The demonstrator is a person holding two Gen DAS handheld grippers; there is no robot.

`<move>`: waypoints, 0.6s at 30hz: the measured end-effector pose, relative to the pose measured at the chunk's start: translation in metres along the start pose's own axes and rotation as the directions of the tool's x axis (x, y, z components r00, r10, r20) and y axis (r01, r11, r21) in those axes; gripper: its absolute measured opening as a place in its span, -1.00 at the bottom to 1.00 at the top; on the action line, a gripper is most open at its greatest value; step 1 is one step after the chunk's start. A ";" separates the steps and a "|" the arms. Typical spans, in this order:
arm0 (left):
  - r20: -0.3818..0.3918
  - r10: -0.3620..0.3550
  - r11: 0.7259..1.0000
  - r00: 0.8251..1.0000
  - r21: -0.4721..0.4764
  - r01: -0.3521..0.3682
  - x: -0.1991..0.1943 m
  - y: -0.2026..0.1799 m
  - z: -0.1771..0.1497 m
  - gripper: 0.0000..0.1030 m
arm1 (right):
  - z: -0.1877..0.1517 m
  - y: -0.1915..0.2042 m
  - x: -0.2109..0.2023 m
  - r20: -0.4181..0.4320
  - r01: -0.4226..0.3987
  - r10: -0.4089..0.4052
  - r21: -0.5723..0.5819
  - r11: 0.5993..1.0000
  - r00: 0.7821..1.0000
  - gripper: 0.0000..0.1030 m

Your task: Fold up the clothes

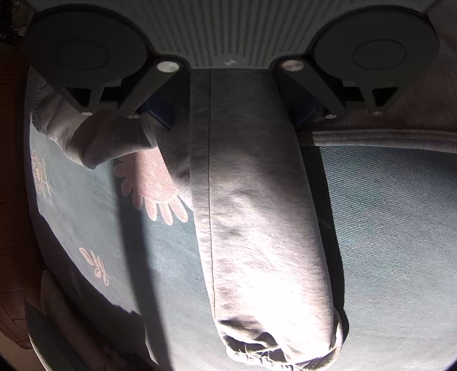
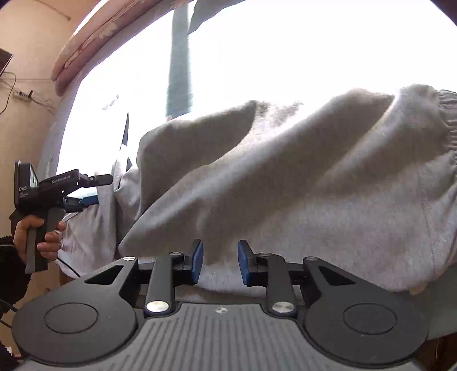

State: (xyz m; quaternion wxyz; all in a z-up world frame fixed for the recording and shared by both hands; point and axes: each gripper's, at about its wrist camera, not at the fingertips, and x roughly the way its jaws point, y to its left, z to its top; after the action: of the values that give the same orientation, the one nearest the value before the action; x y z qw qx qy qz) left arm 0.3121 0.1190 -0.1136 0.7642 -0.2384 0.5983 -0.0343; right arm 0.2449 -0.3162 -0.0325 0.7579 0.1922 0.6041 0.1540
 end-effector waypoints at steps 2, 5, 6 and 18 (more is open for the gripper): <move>-0.019 0.040 0.998 0.999 0.040 -0.039 0.004 -0.009 0.001 0.69 | -0.009 -0.043 -0.035 0.123 0.083 -0.104 0.166 0.983 0.987 -0.33; -0.046 0.102 0.992 0.994 0.084 -0.098 0.007 -0.020 0.003 0.69 | -0.026 -0.098 -0.072 0.248 0.112 -0.227 0.405 0.907 0.942 -0.24; -0.052 0.122 0.989 0.991 0.092 -0.117 0.006 -0.023 0.004 0.69 | -0.033 -0.119 -0.080 0.279 0.087 -0.247 0.483 0.871 0.928 -0.24; 0.100 0.164 0.639 0.981 0.747 -0.183 -0.019 -0.198 -0.030 0.76 | -0.083 -0.200 -0.037 0.439 -0.231 -0.164 0.713 0.662 0.884 -0.24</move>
State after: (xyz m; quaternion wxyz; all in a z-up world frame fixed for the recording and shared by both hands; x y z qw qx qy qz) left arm 0.3246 -0.0596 -0.0215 0.8007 0.1574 0.5413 -0.2027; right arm 0.1561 -0.5001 -0.1122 0.7297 0.5290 0.4084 -0.1446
